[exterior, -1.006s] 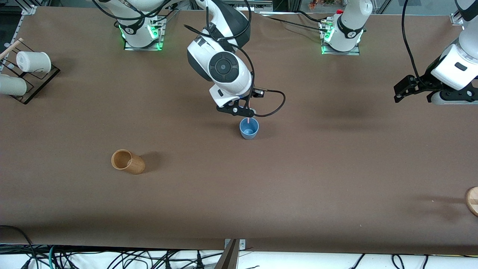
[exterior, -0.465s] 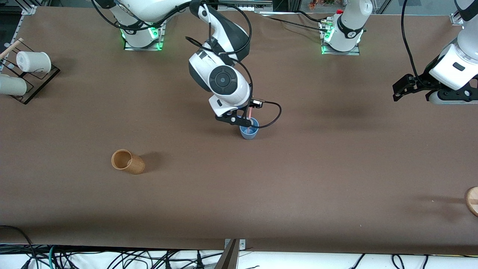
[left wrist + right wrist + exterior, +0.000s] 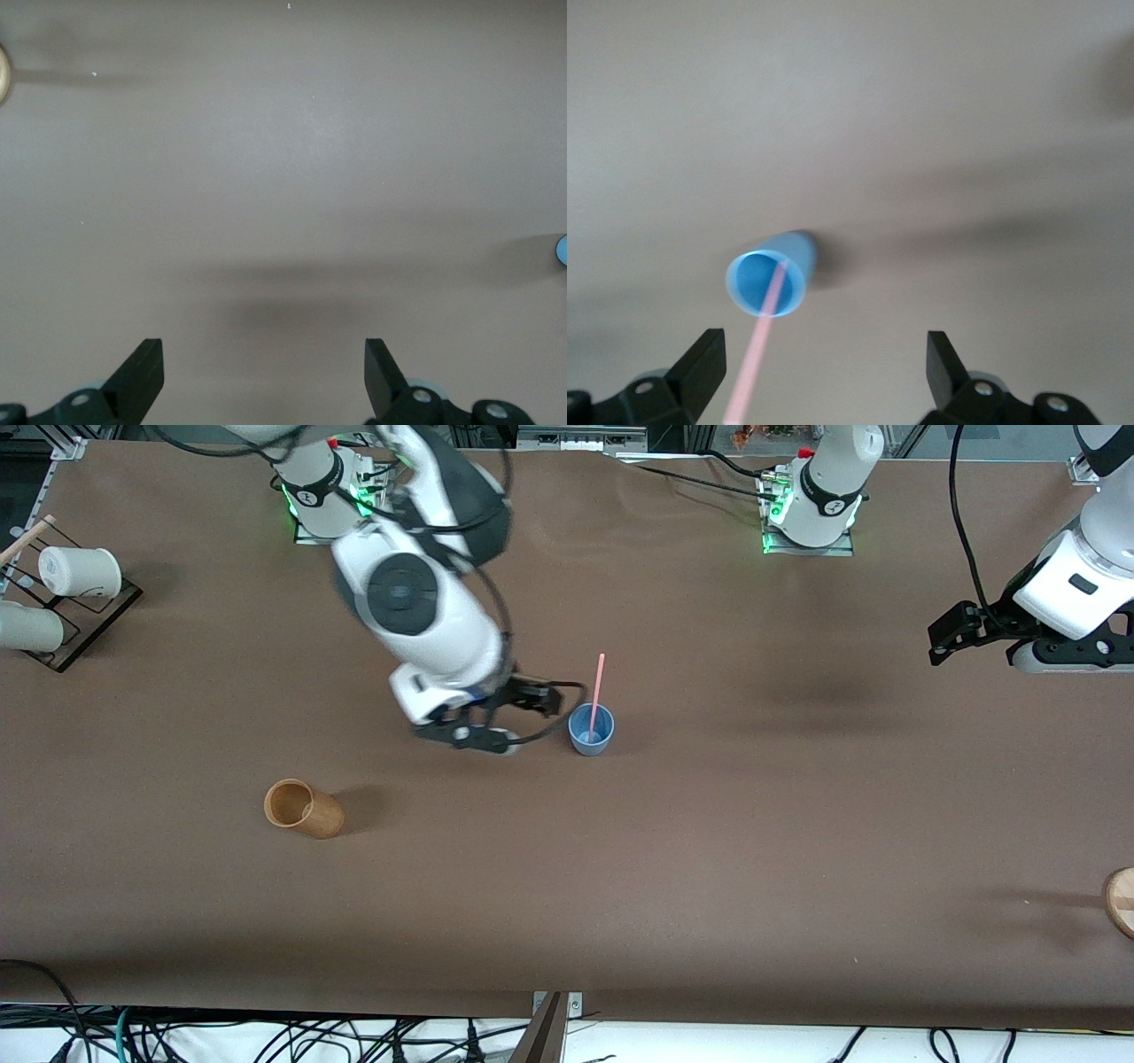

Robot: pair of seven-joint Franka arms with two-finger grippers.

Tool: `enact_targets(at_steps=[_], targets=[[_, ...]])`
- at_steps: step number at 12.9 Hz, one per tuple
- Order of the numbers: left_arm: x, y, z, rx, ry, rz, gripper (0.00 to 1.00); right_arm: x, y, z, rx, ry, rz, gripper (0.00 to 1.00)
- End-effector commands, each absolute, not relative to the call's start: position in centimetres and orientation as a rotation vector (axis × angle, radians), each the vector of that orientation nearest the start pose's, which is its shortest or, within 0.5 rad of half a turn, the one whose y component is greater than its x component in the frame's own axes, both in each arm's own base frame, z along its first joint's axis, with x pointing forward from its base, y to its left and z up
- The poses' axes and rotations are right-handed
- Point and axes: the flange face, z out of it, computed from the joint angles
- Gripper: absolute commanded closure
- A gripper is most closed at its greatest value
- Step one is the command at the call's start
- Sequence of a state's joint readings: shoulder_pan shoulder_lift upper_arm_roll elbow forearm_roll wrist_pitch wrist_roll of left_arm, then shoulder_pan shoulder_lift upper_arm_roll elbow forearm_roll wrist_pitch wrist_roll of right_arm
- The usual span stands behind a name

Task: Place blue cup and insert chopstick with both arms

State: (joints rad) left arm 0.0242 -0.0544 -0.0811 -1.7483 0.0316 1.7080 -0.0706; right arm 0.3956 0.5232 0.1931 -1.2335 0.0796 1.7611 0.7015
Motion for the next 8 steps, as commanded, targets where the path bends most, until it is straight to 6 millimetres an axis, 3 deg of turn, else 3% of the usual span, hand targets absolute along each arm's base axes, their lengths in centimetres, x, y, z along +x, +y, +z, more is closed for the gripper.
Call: enact_targets(at_steps=[1, 4, 5, 6, 8], targets=[[54.9, -3.1, 58.6, -3.125, 0.002, -0.011, 0.00, 59.6, 27.8, 50.9, -3.032, 0.017, 0.110, 0.00], [55.1, -3.1, 58.6, -3.124, 0.007, -0.013, 0.00, 59.3, 17.1, 54.4, -3.076, -0.251, 0.078, 0.00], [55.4, -3.1, 58.9, -3.125, 0.005, -0.023, 0.00, 58.9, 14.7, 55.1, -3.090, -0.341, 0.061, 0.00], [55.6, -3.0, 58.8, -3.125, 0.003, -0.021, 0.00, 58.5, 12.7, 55.8, -3.109, -0.375, 0.061, 0.00], [55.6, -3.0, 58.8, -3.126, 0.000, -0.023, 0.00, 57.5, 11.8, 56.7, -3.141, -0.373, 0.110, 0.00]])
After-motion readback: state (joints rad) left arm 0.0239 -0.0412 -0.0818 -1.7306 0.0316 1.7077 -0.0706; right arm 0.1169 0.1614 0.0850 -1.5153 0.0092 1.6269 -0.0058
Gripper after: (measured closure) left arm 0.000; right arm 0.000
